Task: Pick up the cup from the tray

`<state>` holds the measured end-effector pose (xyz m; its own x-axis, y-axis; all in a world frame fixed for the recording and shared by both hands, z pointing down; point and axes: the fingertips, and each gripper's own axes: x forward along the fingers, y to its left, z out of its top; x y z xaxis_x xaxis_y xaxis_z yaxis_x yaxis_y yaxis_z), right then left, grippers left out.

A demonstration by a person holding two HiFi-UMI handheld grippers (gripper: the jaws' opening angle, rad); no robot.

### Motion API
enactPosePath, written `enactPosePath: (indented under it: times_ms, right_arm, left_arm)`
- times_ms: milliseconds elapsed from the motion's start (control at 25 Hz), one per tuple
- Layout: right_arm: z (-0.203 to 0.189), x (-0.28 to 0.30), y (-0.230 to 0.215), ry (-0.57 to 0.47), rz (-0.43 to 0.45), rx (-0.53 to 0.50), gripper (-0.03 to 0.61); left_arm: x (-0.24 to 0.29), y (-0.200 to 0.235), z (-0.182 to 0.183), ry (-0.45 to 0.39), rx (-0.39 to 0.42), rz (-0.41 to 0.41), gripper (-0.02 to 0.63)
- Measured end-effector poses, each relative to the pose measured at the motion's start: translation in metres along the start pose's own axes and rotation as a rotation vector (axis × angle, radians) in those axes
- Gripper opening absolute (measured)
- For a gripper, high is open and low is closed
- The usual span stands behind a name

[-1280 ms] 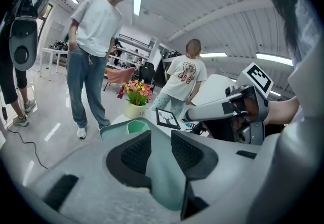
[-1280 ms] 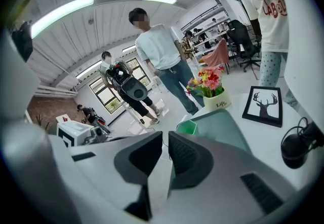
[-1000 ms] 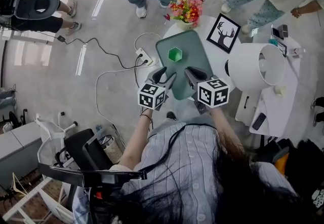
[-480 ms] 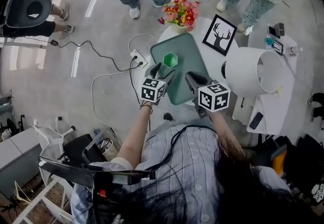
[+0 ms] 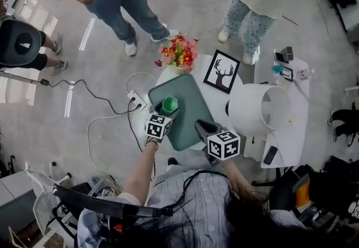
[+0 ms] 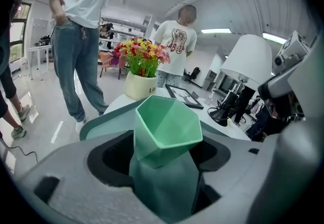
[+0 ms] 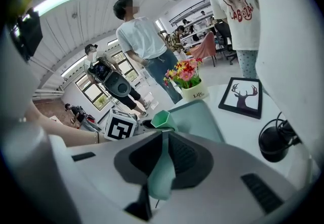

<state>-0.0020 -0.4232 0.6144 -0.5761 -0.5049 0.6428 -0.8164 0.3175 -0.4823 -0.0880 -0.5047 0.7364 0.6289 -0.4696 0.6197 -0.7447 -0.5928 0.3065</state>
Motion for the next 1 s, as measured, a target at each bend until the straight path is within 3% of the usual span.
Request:
enactPosePath:
  times_ms: [560, 1000]
  right_arm:
    - [0.009, -0.004, -0.004, -0.024, 0.000, -0.009, 0.055]
    - [0.014, -0.006, 0.018, -0.063, 0.025, -0.047, 0.055]
  left_arm:
    - [-0.009, -0.012, 0.009, 0.019, 0.105, -0.018, 0.316]
    - [-0.054, -0.037, 0.038, -0.063, 0.100, -0.035, 0.316]
